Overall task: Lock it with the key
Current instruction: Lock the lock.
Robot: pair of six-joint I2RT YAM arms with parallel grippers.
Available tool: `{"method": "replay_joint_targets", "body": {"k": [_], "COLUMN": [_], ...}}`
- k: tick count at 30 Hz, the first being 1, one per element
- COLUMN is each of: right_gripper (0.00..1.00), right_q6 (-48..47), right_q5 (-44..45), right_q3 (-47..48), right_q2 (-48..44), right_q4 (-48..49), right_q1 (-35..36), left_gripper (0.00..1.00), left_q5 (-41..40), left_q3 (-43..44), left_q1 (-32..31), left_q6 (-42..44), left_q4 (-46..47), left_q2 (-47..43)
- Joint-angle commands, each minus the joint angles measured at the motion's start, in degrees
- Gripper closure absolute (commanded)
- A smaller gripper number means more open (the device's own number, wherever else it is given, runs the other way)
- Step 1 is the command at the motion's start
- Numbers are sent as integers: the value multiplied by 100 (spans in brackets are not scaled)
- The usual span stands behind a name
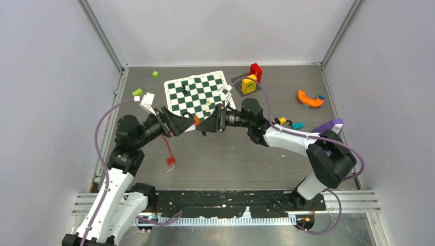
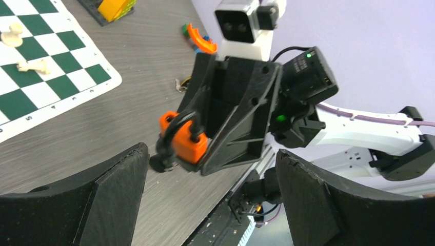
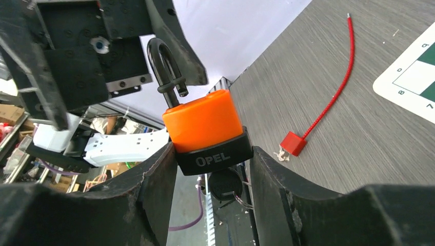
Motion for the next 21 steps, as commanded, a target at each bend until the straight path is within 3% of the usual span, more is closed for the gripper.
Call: {"method": "replay_joint_targets", "body": {"k": [1,6,12,16,21], "right_gripper": [77,75,74,74,74], "right_q6": [-501,-879,-1603,-1925,-2174], "right_q5": [445,892,1746,2166,2497], "right_q3": [426,527,692,690,691], "right_q2": [-236,-288,-432,-539,-610], "right_q4": [-360,-721,-1523,-1758,-1807], "right_q1": [222,415,711,829,954], "left_gripper": [10,12,20,31,34], "left_q5": [-82,-667,-855,-927,-951], "left_q3": [358,500,437,432,407], "left_q1": [-9,-21,-17,-26,-94], "left_q6": [-151,128,-87,-88,-224], "left_q4": [-76,-1092,-1108,-1282,-1561], "left_q2": [-177,62,195,333,770]}}
